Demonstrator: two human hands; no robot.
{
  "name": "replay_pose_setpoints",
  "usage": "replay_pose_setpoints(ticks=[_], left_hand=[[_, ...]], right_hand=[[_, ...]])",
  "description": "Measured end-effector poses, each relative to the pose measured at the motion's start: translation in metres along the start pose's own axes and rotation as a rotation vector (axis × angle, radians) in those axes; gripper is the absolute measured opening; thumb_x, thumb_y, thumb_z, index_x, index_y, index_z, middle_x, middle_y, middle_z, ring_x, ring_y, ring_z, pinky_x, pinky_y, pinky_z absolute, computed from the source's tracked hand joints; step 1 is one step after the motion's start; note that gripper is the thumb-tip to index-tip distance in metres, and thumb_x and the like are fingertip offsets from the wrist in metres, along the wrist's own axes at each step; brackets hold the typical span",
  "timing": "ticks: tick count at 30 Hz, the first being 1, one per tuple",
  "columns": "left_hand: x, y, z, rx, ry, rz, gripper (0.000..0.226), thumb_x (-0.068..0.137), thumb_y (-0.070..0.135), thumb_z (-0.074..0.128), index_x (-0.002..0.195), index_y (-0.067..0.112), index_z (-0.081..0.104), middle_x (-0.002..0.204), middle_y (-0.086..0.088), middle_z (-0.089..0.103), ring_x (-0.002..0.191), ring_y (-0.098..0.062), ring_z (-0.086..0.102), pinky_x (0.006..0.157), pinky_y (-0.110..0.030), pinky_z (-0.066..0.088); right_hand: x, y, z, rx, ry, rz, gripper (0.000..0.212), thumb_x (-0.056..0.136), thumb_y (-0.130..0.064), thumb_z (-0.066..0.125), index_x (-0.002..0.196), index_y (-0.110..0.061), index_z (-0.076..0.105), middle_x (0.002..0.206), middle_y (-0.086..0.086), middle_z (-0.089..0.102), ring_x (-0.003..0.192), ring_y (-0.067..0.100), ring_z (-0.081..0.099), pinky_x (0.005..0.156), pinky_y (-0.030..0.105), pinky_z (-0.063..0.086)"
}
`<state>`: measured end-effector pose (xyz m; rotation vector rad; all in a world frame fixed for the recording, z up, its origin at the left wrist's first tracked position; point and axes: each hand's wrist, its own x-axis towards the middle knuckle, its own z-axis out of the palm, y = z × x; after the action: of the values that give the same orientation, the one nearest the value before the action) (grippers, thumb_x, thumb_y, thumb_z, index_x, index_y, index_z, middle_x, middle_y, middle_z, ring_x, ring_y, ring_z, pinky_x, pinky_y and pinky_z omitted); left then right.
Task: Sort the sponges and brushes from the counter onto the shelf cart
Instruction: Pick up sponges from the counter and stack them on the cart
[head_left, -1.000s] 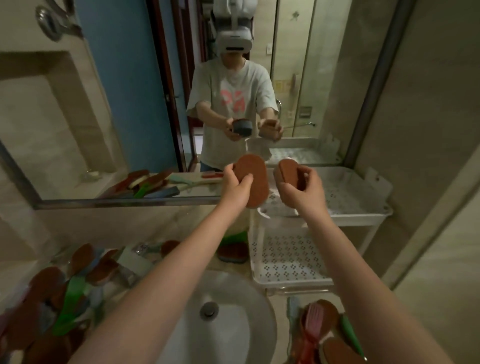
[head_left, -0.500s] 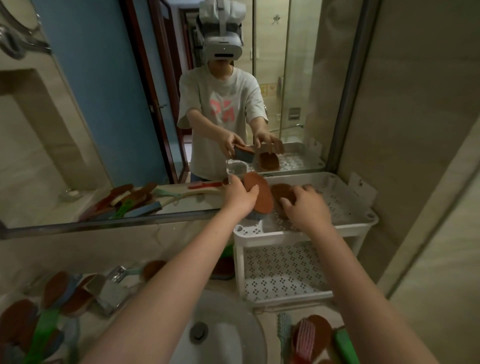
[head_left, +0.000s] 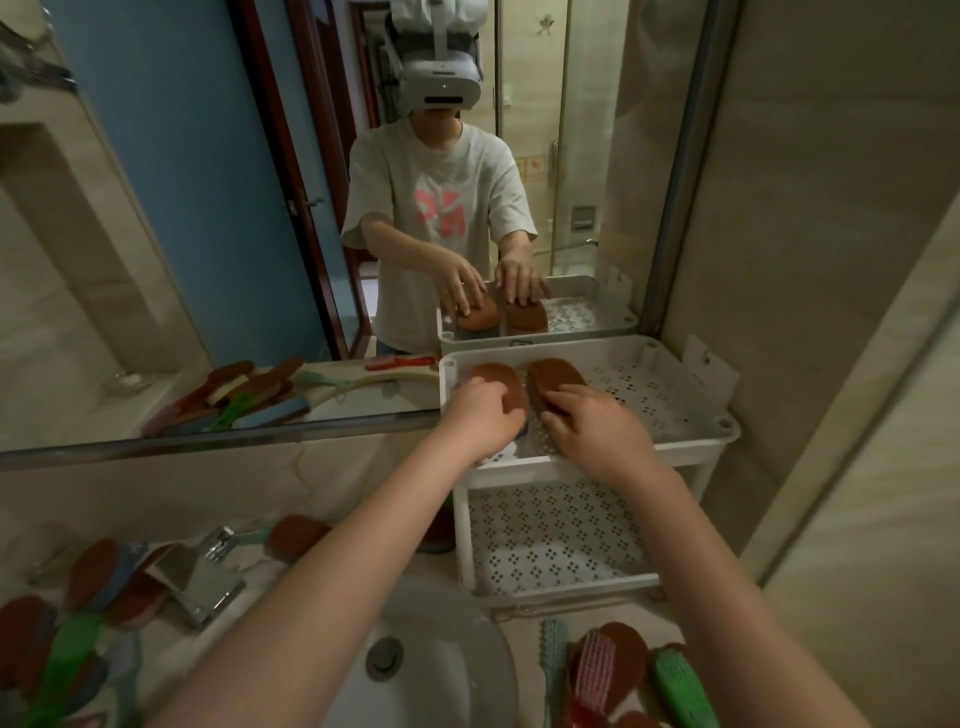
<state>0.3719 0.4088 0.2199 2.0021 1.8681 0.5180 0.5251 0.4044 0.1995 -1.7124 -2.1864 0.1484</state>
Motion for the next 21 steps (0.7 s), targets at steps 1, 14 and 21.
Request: replay_pose_setpoints(ticks=[1, 14, 21], left_hand=[[0.0, 0.001, 0.001, -0.013, -0.011, 0.007, 0.048, 0.093, 0.03, 0.048, 0.135, 0.007, 0.046, 0.143, -0.013, 0.041, 0.128, -0.029, 0.041, 0.105, -0.034, 0.036], [0.036, 0.052, 0.037, -0.099, -0.088, 0.097, 0.051, 0.093, 0.027, 0.051, 0.141, 0.014, 0.041, 0.154, -0.008, 0.025, 0.142, -0.025, 0.022, 0.116, -0.039, 0.021], [0.045, 0.066, 0.045, -0.118, -0.062, 0.136, 0.05, 0.092, 0.025, 0.054, 0.139, 0.014, 0.043, 0.153, -0.008, 0.027, 0.142, -0.023, 0.024, 0.114, -0.035, 0.022]], right_hand=[[0.0, 0.001, -0.001, -0.008, -0.007, 0.005, 0.045, 0.097, -0.043, 0.043, 0.137, -0.024, 0.05, 0.148, 0.001, 0.043, 0.134, 0.021, 0.04, 0.107, 0.04, 0.038], [0.007, 0.065, -0.024, 0.095, -0.047, 0.158, 0.051, 0.099, -0.048, 0.034, 0.139, -0.02, 0.048, 0.15, 0.005, 0.039, 0.137, 0.022, 0.035, 0.11, 0.035, 0.028], [0.008, 0.072, -0.033, 0.147, -0.03, 0.137, 0.044, 0.1, -0.042, 0.036, 0.13, -0.018, 0.056, 0.141, 0.006, 0.05, 0.129, 0.022, 0.043, 0.104, 0.032, 0.032]])
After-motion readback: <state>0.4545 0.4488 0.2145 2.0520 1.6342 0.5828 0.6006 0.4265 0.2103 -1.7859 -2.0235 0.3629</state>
